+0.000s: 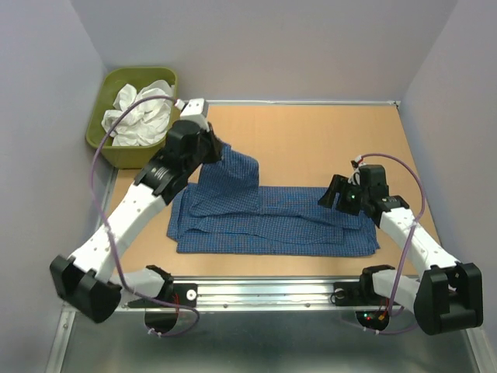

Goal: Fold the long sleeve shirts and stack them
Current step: Fold the shirt

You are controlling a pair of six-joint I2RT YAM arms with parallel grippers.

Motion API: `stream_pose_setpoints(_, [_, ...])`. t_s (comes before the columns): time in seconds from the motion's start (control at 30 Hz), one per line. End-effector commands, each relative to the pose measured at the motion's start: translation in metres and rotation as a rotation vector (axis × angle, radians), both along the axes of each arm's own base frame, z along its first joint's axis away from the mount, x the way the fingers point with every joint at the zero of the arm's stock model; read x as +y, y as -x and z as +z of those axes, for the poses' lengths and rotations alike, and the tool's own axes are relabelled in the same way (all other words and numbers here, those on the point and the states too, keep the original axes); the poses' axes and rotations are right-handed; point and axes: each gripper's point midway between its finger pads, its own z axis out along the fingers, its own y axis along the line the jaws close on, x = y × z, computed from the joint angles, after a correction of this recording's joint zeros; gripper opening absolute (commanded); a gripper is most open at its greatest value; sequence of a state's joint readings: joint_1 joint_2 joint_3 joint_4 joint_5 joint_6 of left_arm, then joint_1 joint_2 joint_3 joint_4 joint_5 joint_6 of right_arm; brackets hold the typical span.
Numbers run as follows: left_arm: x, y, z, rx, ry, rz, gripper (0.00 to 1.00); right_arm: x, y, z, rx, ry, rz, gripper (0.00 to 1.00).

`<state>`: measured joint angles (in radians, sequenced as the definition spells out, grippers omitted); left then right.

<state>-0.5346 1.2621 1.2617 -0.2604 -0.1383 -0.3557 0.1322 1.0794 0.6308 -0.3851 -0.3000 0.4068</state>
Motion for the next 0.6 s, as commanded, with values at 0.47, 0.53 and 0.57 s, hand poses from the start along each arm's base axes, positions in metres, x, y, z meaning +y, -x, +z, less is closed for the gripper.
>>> stream_pose_setpoints(0.47, [0.016,0.237,-0.101,0.550,0.183,-0.454,0.25,-0.007,-0.025,0.026,-0.095,0.048,-0.032,0.74])
stream_pose_setpoints(0.53, [0.018,0.237,-0.103,0.549,0.176,-0.441,0.53,-0.009,-0.027,0.021,-0.077,0.060,-0.038,0.74])
stream_pose_setpoints(0.57, [0.020,0.231,-0.100,0.535,0.166,-0.409,0.61,-0.010,-0.028,0.019,-0.070,0.062,-0.040,0.74])
